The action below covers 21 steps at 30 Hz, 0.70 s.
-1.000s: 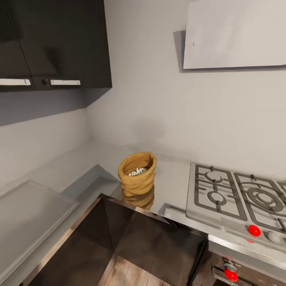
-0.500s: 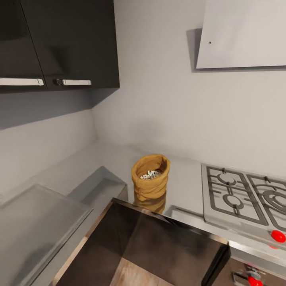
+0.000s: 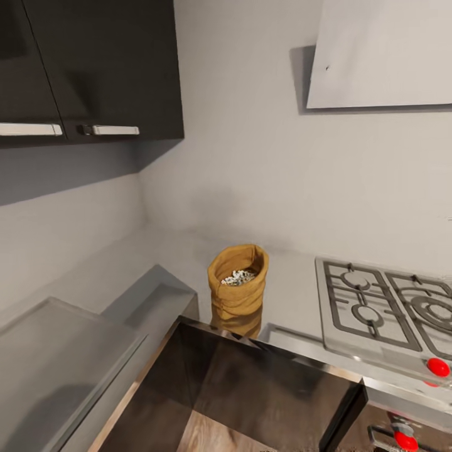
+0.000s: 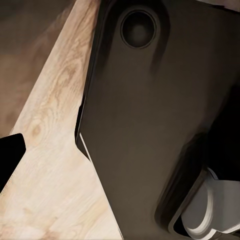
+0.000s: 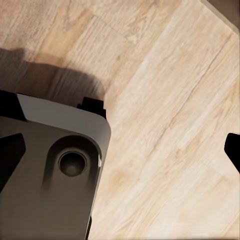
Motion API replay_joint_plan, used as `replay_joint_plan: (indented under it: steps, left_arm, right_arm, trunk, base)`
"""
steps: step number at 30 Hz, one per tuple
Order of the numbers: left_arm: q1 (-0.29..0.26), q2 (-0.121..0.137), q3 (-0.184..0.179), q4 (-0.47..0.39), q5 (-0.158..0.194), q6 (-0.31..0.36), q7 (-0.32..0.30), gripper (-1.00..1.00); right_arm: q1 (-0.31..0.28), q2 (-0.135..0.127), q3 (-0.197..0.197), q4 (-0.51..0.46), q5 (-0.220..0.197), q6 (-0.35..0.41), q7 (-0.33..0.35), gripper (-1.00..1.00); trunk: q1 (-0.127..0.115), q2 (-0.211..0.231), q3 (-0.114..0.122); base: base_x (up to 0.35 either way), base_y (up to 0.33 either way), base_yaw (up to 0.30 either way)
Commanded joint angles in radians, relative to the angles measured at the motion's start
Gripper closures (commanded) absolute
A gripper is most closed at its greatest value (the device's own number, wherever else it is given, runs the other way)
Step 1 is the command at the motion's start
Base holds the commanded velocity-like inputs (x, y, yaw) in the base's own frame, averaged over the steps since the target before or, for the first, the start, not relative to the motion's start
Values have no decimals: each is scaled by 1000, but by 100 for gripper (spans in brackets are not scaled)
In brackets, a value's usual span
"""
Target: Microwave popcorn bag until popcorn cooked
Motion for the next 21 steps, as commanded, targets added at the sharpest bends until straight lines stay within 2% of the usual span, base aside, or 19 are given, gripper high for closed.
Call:
replay_joint_plan:
  steps: [1,6,17,21]
  left_arm:
    - [0,0,0,0,4,-1,0,-100]
    - [0,0,0,0,4,-1,0,-100]
    - [0,0,0,-1,3,-1,-1,-100]
    - [0,0,-1,-2,-1,0,-3,-100]
  right_arm:
    - [-2,0,-8,3,11,0,-4,-100]
    - [-2,-1,-8,2,11,0,-4,-100]
    - [-2,-3,-8,1,12,-2,-3,-100]
    - [-2,-3,-8,1,12,-3,-3,-100]
  trunk:
    - [0,-1,-1]
    - [0,-1,-1]
    - [0,-1,-1]
    - [0,-1,-1]
  base:
    - [0,0,-222]
    - [0,0,-129]
    - [3,0,-4]
    - [148,0,0]
